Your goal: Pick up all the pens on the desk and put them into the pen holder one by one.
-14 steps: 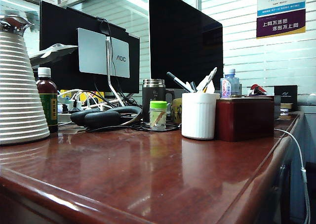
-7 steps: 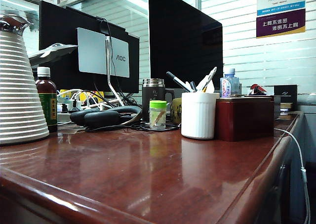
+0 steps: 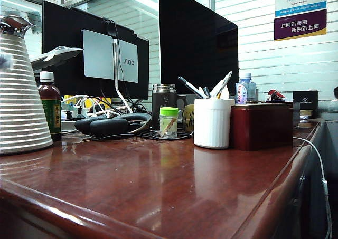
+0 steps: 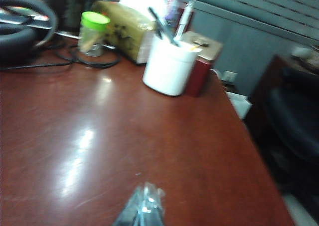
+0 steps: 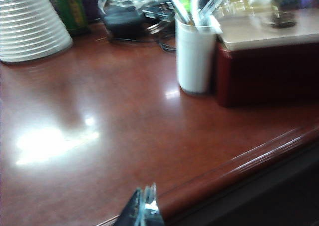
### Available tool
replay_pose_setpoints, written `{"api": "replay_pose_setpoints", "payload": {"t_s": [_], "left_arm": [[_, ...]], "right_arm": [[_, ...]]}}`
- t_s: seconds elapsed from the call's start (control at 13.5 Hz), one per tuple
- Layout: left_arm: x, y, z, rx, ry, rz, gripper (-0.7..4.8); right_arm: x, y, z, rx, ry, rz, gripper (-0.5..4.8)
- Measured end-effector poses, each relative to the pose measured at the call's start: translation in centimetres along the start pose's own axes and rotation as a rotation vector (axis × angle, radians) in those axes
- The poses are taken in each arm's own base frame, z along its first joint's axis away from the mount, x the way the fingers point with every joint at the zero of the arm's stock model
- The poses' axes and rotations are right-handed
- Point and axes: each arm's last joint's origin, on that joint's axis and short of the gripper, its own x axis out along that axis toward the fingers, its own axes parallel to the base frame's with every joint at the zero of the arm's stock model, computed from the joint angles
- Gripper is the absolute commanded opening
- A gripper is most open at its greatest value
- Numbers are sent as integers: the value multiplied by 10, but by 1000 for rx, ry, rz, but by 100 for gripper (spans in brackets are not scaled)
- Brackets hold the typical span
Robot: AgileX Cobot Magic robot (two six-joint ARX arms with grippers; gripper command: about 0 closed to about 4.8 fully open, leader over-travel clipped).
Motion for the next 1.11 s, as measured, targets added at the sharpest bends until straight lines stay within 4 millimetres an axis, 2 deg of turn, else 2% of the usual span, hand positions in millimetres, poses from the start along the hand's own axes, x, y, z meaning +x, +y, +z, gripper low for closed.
{"api": "replay_pose_setpoints", "payload": {"t_s": [0.15, 0.3, 0.44, 0.89, 1.11], "left_arm": [[1, 2, -4, -3, 6, 36, -6], [4, 5, -14, -6, 28, 65, -5], [5, 6, -19, -39, 68, 73, -5], [4, 6, -20, -40, 70, 76, -5], [1, 22, -17, -70, 43, 185, -5]], "right_arm": [[0, -1, 0, 1, -2, -34, -5], [0, -1, -1, 43, 4, -37, 58], [0, -1, -2, 89, 17, -39, 58], [-2, -3, -1, 92, -4, -52, 58], [-6, -17, 0, 116, -28, -197, 58]]}}
